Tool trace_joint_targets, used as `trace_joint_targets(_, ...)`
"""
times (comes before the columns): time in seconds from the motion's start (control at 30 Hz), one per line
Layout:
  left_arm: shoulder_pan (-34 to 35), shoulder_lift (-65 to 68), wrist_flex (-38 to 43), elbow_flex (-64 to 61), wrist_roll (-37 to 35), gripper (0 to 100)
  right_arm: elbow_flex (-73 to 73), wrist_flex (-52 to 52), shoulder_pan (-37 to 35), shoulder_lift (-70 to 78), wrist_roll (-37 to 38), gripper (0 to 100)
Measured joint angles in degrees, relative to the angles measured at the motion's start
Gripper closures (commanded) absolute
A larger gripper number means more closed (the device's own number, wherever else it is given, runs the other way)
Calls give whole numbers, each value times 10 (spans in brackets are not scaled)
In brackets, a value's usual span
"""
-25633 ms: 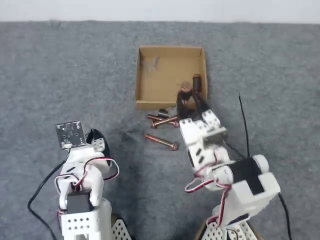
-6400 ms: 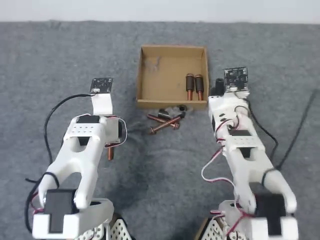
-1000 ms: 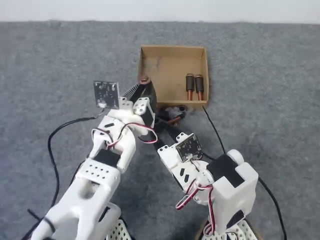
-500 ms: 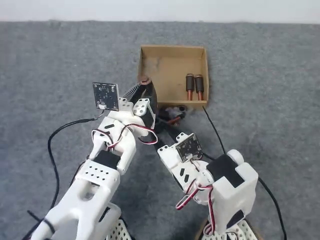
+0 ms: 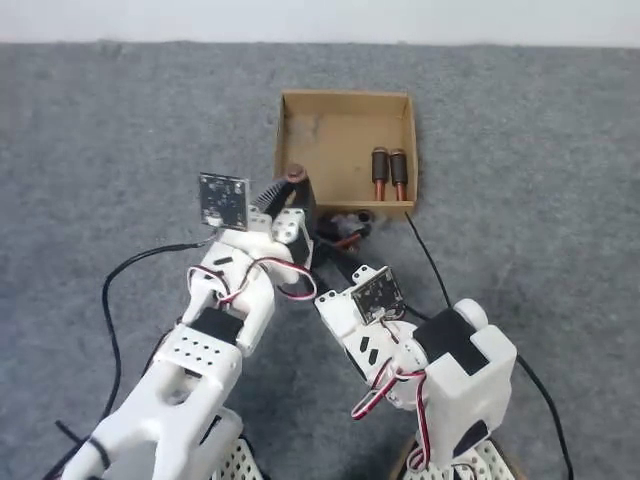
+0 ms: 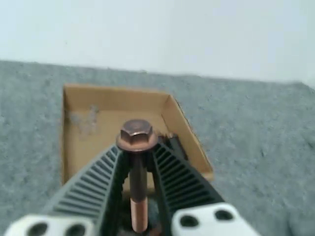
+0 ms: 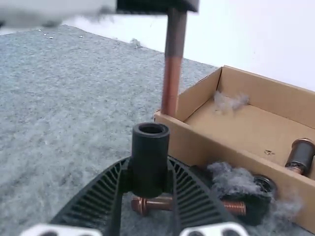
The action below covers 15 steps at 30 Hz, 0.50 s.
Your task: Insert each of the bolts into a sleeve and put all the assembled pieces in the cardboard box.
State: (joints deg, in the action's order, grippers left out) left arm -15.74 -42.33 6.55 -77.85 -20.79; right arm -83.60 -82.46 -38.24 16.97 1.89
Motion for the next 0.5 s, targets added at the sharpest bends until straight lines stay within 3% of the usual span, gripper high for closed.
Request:
trace_joint_targets(0.37,-1,-25,-1,-17,3,990,0,0,0,0,0,991)
trace_joint_targets(0.5,-1,-80,-38,-22,4,990,0,0,0,0,0,991)
